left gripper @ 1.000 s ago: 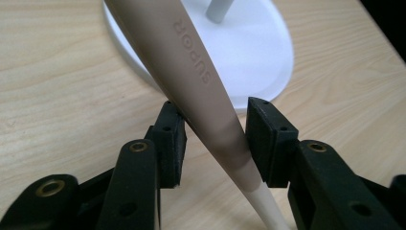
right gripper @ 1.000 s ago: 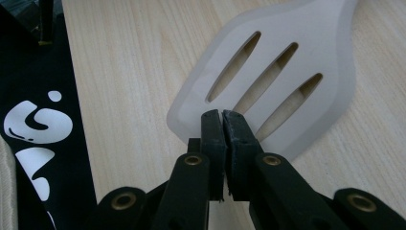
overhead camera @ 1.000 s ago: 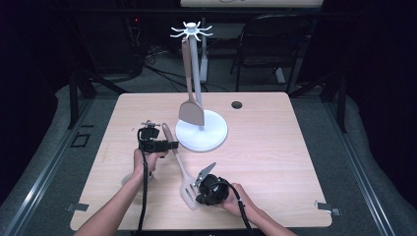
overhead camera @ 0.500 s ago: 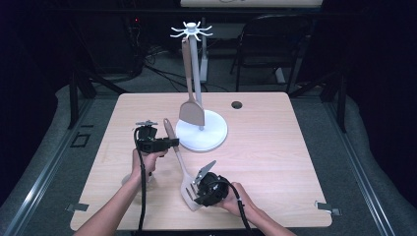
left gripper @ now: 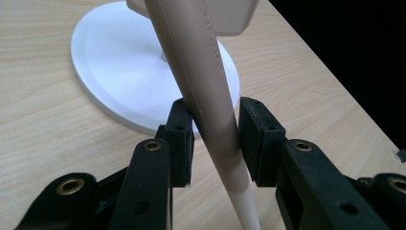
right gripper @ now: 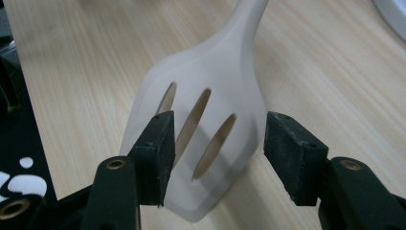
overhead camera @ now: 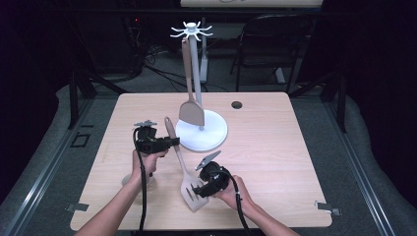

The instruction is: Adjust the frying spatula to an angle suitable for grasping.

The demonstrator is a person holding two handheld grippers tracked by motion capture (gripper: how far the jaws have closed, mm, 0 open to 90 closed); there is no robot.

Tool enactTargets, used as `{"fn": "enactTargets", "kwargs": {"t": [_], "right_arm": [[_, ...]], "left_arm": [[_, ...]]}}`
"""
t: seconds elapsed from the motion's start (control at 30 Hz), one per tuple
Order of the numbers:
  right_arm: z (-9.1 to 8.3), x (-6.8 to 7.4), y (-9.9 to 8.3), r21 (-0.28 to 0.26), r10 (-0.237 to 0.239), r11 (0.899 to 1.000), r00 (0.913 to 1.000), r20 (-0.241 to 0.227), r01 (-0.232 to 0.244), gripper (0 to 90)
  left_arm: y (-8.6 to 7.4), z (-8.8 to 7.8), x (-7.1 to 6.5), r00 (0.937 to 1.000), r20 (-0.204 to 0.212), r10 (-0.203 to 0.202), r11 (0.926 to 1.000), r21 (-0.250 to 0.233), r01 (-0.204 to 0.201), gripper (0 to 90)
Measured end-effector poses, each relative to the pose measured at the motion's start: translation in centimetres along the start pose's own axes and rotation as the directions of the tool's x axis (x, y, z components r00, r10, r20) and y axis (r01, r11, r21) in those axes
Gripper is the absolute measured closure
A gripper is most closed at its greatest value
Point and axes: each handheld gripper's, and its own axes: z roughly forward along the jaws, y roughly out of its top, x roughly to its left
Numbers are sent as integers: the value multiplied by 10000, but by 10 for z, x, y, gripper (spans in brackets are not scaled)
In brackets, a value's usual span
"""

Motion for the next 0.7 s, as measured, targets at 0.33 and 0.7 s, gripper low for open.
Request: {"fn": "enactTargets", "kwargs": {"t": [0.33,0.7], "right_arm": [[3,-1,23,-543,365,9979,9983,451,-340,491],[7,-2,42,-1174,351,9927,9972,662,-272,549]], "left_arm": [[0,-4,-5,9999,79,146,9997,-211,-144,680],[1,-5,-10,9996,119,267,9992,-293,-263,683]]}}
